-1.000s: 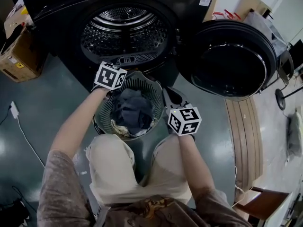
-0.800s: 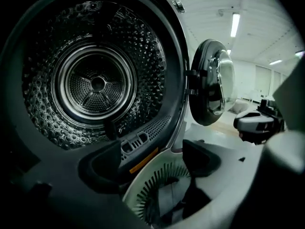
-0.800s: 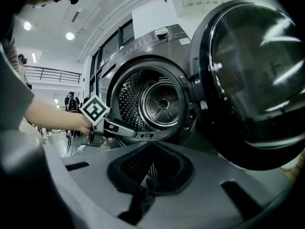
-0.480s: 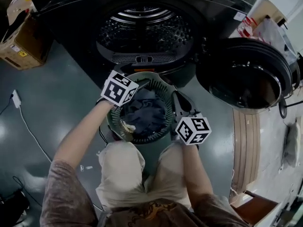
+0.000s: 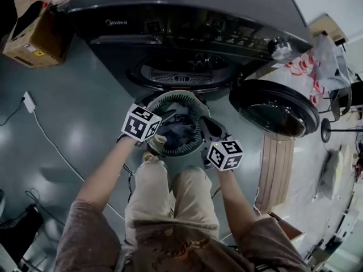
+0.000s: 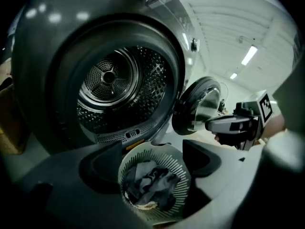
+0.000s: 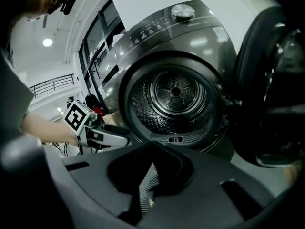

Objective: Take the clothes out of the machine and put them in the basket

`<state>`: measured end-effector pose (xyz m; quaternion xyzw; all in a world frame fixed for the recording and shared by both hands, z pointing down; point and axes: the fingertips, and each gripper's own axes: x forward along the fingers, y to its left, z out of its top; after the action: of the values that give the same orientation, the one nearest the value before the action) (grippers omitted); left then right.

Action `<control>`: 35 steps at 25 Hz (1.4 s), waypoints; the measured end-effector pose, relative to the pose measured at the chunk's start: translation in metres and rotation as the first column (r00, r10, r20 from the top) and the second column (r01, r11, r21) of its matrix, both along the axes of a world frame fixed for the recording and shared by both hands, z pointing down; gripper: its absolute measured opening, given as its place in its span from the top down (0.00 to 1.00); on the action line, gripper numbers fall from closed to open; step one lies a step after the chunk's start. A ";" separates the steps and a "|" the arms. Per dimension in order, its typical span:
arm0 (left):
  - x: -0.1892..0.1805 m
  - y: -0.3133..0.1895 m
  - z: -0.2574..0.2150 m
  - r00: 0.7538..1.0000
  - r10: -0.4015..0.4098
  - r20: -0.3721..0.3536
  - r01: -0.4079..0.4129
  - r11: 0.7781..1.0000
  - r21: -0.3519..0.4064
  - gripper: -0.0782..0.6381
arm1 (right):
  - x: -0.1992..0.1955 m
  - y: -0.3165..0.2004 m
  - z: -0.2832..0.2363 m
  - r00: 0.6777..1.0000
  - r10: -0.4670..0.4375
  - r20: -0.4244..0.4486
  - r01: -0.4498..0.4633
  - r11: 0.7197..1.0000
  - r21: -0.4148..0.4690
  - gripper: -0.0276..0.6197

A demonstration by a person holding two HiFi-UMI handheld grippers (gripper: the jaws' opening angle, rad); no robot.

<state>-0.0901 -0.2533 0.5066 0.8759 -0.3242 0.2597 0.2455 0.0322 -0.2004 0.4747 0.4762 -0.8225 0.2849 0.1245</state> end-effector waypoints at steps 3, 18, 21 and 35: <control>-0.013 0.020 -0.058 1.000 0.007 -0.001 -0.007 0.999 -0.035 0.33 | -0.014 0.007 -0.058 0.999 -0.047 -0.012 0.046 0.998 -0.032 0.96; -0.007 0.051 -0.350 0.990 0.081 -0.115 -0.084 0.996 -0.021 0.35 | -0.021 0.004 -0.322 0.991 -0.136 -0.009 0.136 0.990 -0.037 0.96; -0.002 0.046 -0.385 0.983 0.113 -0.142 -0.113 0.994 0.009 0.35 | -0.017 -0.002 -0.356 0.994 -0.110 -0.018 0.110 0.994 0.004 0.96; 0.002 0.018 -0.487 0.946 0.117 -0.303 -0.077 0.987 0.141 0.39 | -0.005 -0.005 -0.452 0.997 -0.078 0.015 0.075 0.986 0.148 0.96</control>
<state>-0.0884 -0.2352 0.0197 0.9345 -0.2540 0.1097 0.2240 0.0270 -0.2051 0.0228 0.4491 -0.8603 0.2232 0.0912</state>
